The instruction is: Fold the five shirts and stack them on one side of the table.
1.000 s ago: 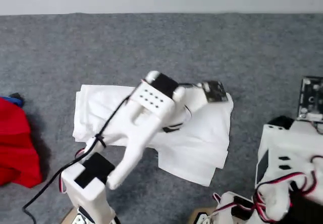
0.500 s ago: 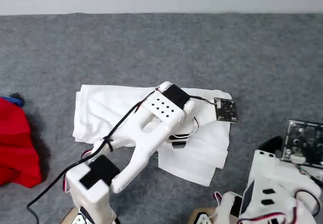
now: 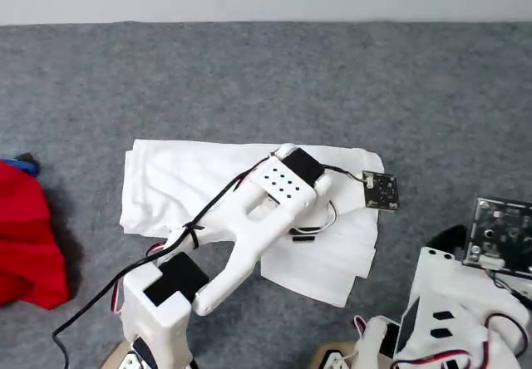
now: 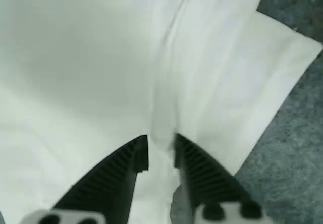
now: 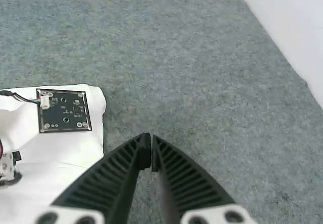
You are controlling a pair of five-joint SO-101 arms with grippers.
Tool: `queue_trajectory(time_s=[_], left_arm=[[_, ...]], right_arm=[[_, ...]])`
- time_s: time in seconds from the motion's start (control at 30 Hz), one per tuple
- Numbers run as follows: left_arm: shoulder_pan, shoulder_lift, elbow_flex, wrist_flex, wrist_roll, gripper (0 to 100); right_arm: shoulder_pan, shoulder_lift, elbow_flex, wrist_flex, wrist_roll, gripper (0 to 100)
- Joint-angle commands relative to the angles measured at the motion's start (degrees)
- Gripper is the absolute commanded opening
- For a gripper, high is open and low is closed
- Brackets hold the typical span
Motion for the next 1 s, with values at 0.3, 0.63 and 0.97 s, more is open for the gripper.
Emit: queue_trajectory(time_s=[0.3,0.63,0.97], left_arm=[[-4.48,-0.44,-1.63,-1.41,-0.26,1],[-3.43,-0.53,-1.54,2.9,-0.09,13],[-0.09,-0.35,-1.27,0.97,-0.09,15]], right_arm=[[0.66,0.04,0.18,2.51,0.62,1.3],[0.66,0.04,0.18,2.51,0.62,1.3],[0.66,0.04,0.18,2.51,0.62,1.3]])
